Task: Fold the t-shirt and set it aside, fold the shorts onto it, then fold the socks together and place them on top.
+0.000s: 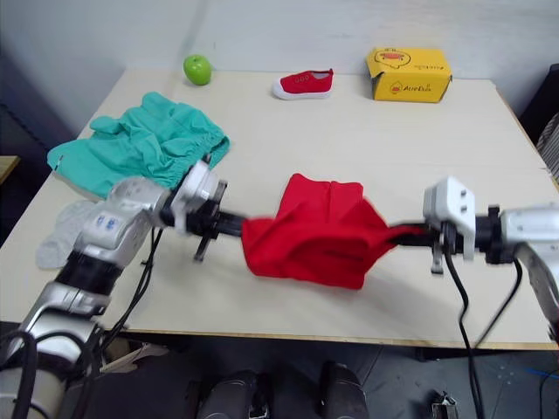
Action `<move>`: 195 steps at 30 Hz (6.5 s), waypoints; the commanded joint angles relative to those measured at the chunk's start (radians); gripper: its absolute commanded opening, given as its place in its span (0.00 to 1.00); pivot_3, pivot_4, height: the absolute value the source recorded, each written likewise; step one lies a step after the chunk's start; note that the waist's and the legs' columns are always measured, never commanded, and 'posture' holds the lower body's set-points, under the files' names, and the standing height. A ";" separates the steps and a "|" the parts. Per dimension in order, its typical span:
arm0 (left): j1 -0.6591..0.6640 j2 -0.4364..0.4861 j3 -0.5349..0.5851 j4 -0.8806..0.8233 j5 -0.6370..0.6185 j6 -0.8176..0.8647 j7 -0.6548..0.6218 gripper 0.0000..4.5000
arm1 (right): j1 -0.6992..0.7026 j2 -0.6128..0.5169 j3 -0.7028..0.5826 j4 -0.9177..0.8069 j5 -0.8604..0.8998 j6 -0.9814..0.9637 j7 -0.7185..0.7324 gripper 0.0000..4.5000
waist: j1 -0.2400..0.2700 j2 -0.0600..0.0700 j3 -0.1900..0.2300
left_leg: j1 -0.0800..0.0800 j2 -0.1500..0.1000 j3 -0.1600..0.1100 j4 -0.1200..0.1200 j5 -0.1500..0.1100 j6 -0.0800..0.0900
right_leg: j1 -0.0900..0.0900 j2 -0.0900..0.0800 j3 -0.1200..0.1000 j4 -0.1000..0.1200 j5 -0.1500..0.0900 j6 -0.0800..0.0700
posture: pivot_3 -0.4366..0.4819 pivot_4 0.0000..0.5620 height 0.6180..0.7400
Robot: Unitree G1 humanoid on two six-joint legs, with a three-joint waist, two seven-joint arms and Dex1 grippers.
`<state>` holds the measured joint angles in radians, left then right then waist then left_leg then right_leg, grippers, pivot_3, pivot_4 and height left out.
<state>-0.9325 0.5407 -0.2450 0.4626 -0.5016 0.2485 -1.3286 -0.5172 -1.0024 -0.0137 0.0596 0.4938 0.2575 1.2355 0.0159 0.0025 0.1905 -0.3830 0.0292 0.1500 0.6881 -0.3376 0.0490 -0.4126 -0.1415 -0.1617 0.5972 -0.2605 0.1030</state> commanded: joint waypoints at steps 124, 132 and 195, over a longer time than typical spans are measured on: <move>0.922 0.174 0.108 -0.637 0.393 -0.562 0.400 0.33 | 0.541 0.196 0.190 0.001 -0.382 -0.991 -0.323 0.31 | -0.039 0.005 -0.002 | 0.013 0.002 -0.002 -0.004 0.003 -0.005 | 0.004 -0.009 0.008 0.012 -0.003 -0.006 | 0.48 0.27 1.00; 1.072 0.275 0.296 -0.781 -0.002 -0.322 0.280 0.61 | 0.732 -0.006 0.069 -0.281 0.085 -0.637 -0.159 0.60 | -0.022 0.004 -0.002 | 0.012 0.004 -0.003 -0.004 0.001 -0.005 | 0.004 -0.010 0.009 0.009 -0.005 -0.008 | 0.48 0.27 1.00; 0.483 -0.245 0.062 -0.059 0.457 -0.340 0.616 0.01 | -0.114 0.538 -0.021 0.751 -0.350 -0.581 -0.500 0.00 | -0.034 0.002 -0.018 | 0.014 0.000 0.001 -0.004 0.003 -0.003 | 0.005 -0.006 0.003 0.014 -0.003 -0.005 | 0.48 0.27 1.00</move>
<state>-0.4857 0.2999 -0.1706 0.3777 -0.0537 -0.0972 -0.7130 -0.6281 -0.4468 -0.0022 0.7993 0.1250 -0.3230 0.7336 -0.0177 0.0048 0.1729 -0.3696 0.0288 0.1506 0.6840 -0.3346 0.0463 -0.4078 -0.1473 -0.1587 0.6108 -0.2632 0.0977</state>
